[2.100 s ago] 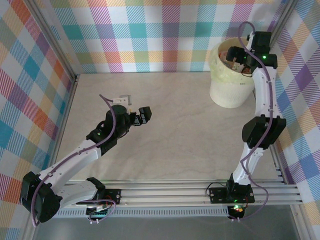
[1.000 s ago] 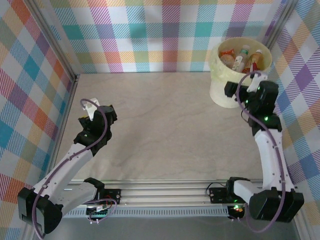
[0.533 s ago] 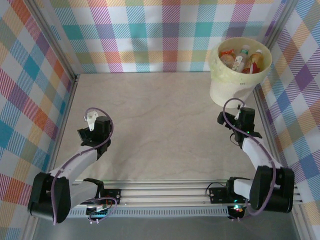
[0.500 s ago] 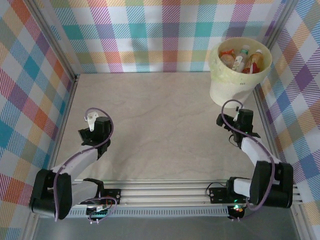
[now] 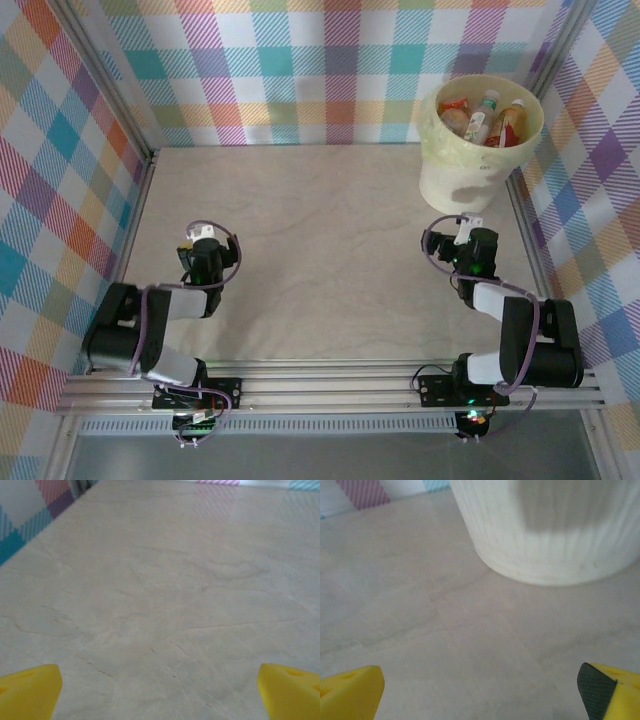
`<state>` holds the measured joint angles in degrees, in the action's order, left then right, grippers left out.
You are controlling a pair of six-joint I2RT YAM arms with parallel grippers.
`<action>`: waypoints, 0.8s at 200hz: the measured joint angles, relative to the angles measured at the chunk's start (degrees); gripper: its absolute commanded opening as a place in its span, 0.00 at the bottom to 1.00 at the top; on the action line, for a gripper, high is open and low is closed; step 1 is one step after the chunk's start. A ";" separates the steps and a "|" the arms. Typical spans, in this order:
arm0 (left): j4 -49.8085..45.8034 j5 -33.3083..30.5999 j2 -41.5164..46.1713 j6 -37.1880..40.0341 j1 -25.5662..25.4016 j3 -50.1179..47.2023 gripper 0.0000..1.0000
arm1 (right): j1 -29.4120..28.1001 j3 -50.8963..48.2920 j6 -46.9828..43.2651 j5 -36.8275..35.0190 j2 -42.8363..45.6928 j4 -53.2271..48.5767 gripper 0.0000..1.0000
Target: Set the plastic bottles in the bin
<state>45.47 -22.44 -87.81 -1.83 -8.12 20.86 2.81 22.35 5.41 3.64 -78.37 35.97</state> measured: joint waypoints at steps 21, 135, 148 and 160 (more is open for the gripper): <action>-0.04 2.51 -2.38 0.44 0.68 0.31 1.00 | -1.05 -2.14 -1.99 0.52 -2.12 6.67 1.00; 1.38 3.98 -2.36 0.42 1.16 0.94 1.00 | -2.47 0.28 -3.91 -2.05 -10.08 11.47 1.00; 1.38 3.98 -2.36 0.42 1.16 0.94 1.00 | -2.47 0.28 -4.20 -2.05 -10.08 11.30 1.00; 1.38 3.98 -2.36 0.42 1.16 0.94 1.00 | -2.47 0.28 -4.26 -2.03 -10.08 11.08 1.00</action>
<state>46.85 -18.46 -90.17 -1.41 -6.96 21.80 0.34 22.63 1.15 1.61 -88.44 47.05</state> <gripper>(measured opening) 0.998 0.996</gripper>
